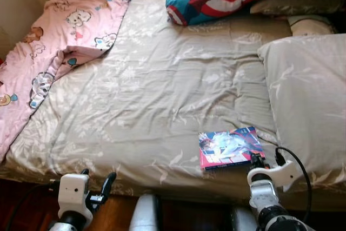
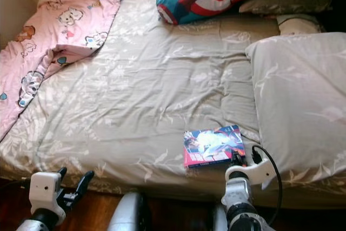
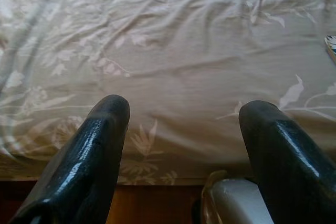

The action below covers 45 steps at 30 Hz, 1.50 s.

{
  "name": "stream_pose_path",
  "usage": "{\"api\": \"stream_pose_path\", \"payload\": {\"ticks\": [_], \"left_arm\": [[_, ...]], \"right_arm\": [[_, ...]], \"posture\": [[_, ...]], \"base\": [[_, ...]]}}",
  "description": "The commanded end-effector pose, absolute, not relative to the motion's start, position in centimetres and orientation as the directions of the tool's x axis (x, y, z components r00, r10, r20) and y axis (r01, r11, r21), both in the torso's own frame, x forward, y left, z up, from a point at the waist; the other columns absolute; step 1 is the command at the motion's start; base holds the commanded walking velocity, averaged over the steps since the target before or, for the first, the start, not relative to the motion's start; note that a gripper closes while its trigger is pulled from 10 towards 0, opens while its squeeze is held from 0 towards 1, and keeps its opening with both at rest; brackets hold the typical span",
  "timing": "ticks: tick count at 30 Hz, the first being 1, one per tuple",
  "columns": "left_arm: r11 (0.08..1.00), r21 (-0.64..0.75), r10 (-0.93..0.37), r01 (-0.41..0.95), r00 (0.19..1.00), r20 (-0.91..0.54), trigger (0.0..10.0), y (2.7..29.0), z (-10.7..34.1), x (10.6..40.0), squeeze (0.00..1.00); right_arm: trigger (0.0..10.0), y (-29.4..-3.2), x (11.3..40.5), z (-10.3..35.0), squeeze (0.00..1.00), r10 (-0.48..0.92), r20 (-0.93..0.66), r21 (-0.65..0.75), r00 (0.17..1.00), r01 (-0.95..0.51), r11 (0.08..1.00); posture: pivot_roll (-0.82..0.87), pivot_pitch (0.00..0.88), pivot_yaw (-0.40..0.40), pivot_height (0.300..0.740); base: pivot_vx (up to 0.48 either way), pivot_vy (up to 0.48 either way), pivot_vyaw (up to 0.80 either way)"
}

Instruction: Clean up the room

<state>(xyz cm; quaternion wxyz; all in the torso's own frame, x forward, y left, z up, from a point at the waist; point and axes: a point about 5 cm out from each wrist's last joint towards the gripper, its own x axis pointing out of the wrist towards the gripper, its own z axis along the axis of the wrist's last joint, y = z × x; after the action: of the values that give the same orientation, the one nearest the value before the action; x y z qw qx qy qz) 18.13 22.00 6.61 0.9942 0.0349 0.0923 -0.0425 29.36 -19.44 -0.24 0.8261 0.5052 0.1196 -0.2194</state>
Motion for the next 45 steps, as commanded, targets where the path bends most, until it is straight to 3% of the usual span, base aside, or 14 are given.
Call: {"api": "stream_pose_path", "payload": {"ticks": [1, 11, 12, 20, 23, 24, 26, 31, 33, 39, 41, 42, 43, 45], "left_arm": [[0.993, 0.077, -0.069, 0.087, 0.975, -0.213, 10.0, 22.4, 6.6, 17.5, 0.00], [0.993, 0.076, -0.068, 0.089, 0.967, -0.245, 10.0, 22.3, 6.8, 16.7, 0.00], [0.993, 0.077, -0.066, 0.087, 0.966, -0.248, 10.0, 22.3, 6.7, 16.6, 0.00], [0.992, 0.082, -0.070, 0.094, 0.962, -0.264, 10.0, 22.0, 6.6, 16.5, 0.00], [0.992, 0.081, -0.070, 0.094, 0.962, -0.265, 10.0, 22.0, 6.5, 16.6, 0.00], [0.992, 0.080, -0.070, 0.094, 0.961, -0.266, 10.0, 21.9, 6.5, 16.7, 0.00], [0.992, 0.079, -0.070, 0.094, 0.961, -0.266, 10.0, 21.9, 6.4, 16.7, 0.00], [0.992, 0.077, -0.074, 0.097, 0.961, -0.265, 10.0, 21.8, 6.4, 16.8, 0.00], [0.992, 0.076, -0.074, 0.098, 0.961, -0.265, 10.0, 21.7, 6.4, 16.8, 0.00], [0.993, 0.073, -0.075, 0.097, 0.963, -0.259, 10.0, 21.6, 6.3, 17.1, 0.00], [0.993, 0.072, -0.075, 0.097, 0.963, -0.259, 10.0, 21.6, 6.3, 17.2, 0.00], [0.993, 0.071, -0.075, 0.097, 0.963, -0.258, 10.0, 21.6, 6.3, 17.3, 0.00], [0.993, 0.071, -0.076, 0.097, 0.963, -0.257, 10.0, 21.6, 6.3, 17.3, 0.00], [0.993, 0.069, -0.077, 0.098, 0.964, -0.255, 10.0, 21.5, 6.3, 17.4, 0.00]], "right_arm": [[10.0, -18.8, 28.4, -1.3, 0.00, -0.240, -0.470, 0.768, 0.849, 0.527, 0.363], [10.0, -18.5, 28.3, -1.5, 0.05, -0.250, -0.499, 0.762, 0.830, 0.557, 0.330], [10.0, -18.5, 28.3, -1.5, 0.41, -0.249, -0.499, 0.762, 0.830, 0.557, 0.330], [10.0, -18.3, 28.1, -1.8, 0.36, -0.244, -0.511, 0.751, 0.824, 0.566, 0.340], [10.0, -18.3, 27.9, -1.9, 0.40, -0.244, -0.518, 0.744, 0.820, 0.573, 0.344], [10.0, -18.3, 27.7, -2.1, 0.77, -0.251, -0.525, 0.735, 0.814, 0.581, 0.348], [10.0, -18.4, 27.5, -2.2, 0.86, -0.256, -0.533, 0.731, 0.806, 0.592, 0.340], [10.0, -18.3, 27.4, -2.4, 0.76, -0.253, -0.542, 0.730, 0.801, 0.598, 0.331], [10.0, -18.3, 27.3, -2.4, 0.00, -0.252, -0.545, 0.727, 0.799, 0.601, 0.333], [10.0, -18.4, 27.3, -2.5, 0.00, -0.255, -0.550, 0.722, 0.795, 0.607, 0.334], [10.0, -18.5, 27.4, -2.4, 0.05, -0.256, -0.543, 0.728, 0.799, 0.601, 0.329], [10.0, -18.5, 27.4, -2.3, 0.67, -0.256, -0.541, 0.730, 0.801, 0.599, 0.329], [10.0, -18.5, 27.4, -2.3, 1.00, -0.256, -0.540, 0.731, 0.802, 0.598, 0.329], [10.0, -18.5, 27.5, -2.3, 1.00, -0.255, -0.543, 0.728, 0.800, 0.600, 0.332]], "posture": [[0.24, 0.318, 0.147, 0.654], [0.25, 0.332, 0.149, 0.654], [0.24, 0.335, 0.146, 0.654], [0.24, 0.333, 0.141, 0.654], [0.24, 0.332, 0.139, 0.654], [0.24, 0.331, 0.138, 0.654], [0.24, 0.331, 0.138, 0.654], [0.23, 0.328, 0.136, 0.654], [0.23, 0.328, 0.136, 0.654], [0.23, 0.322, 0.132, 0.654], [0.22, 0.319, 0.130, 0.654], [0.22, 0.315, 0.129, 0.654], [0.22, 0.315, 0.129, 0.654], [0.22, 0.315, 0.128, 0.654]], "base": [[0.000, 0.000, 0.00], [0.000, 0.000, 0.00], [0.000, 0.000, 0.00], [0.000, 0.000, 0.00], [0.000, 0.000, 0.00], [0.000, 0.000, 0.00], [0.000, 0.000, 0.00], [0.000, 0.000, 0.00], [0.000, 0.000, 0.00], [0.000, 0.000, 0.00], [0.000, 0.000, 0.00], [0.000, 0.000, 0.00], [0.000, 0.000, 0.00], [0.000, 0.000, 0.00]]}}
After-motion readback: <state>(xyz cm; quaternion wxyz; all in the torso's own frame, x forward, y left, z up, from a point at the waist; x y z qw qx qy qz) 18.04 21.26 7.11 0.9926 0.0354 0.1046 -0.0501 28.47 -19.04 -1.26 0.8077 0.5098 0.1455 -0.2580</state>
